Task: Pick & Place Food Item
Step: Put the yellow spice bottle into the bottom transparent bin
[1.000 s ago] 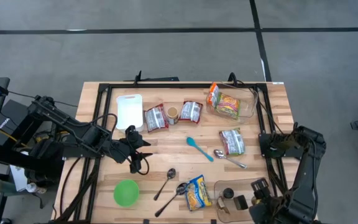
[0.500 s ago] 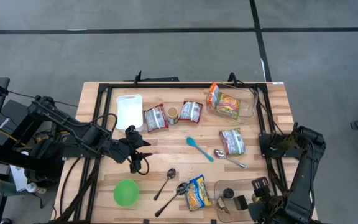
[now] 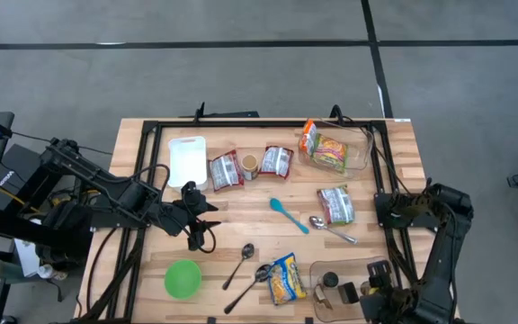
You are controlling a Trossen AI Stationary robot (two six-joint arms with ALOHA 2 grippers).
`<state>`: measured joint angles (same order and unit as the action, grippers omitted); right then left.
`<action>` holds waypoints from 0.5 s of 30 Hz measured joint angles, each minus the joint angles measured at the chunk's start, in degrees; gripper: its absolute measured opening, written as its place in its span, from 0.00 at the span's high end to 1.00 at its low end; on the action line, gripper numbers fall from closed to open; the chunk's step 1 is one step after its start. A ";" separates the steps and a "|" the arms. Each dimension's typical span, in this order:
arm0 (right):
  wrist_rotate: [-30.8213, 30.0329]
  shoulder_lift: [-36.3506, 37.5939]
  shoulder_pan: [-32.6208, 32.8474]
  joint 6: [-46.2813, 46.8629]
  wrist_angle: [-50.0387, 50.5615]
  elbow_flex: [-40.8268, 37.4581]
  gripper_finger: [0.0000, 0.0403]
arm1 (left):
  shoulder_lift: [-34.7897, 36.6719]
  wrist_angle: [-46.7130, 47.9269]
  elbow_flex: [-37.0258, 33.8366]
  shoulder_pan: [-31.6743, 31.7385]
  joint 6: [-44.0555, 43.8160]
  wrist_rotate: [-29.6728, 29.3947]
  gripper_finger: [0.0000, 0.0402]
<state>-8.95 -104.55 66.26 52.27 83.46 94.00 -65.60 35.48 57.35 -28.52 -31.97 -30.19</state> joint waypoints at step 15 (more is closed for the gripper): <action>-0.04 6.18 0.85 6.20 -12.55 -13.08 0.46 | -0.02 0.00 0.00 0.01 0.01 -0.01 0.54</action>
<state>-8.99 -98.38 67.11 58.47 70.91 80.92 -65.62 35.48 57.35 -28.51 -31.97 -30.20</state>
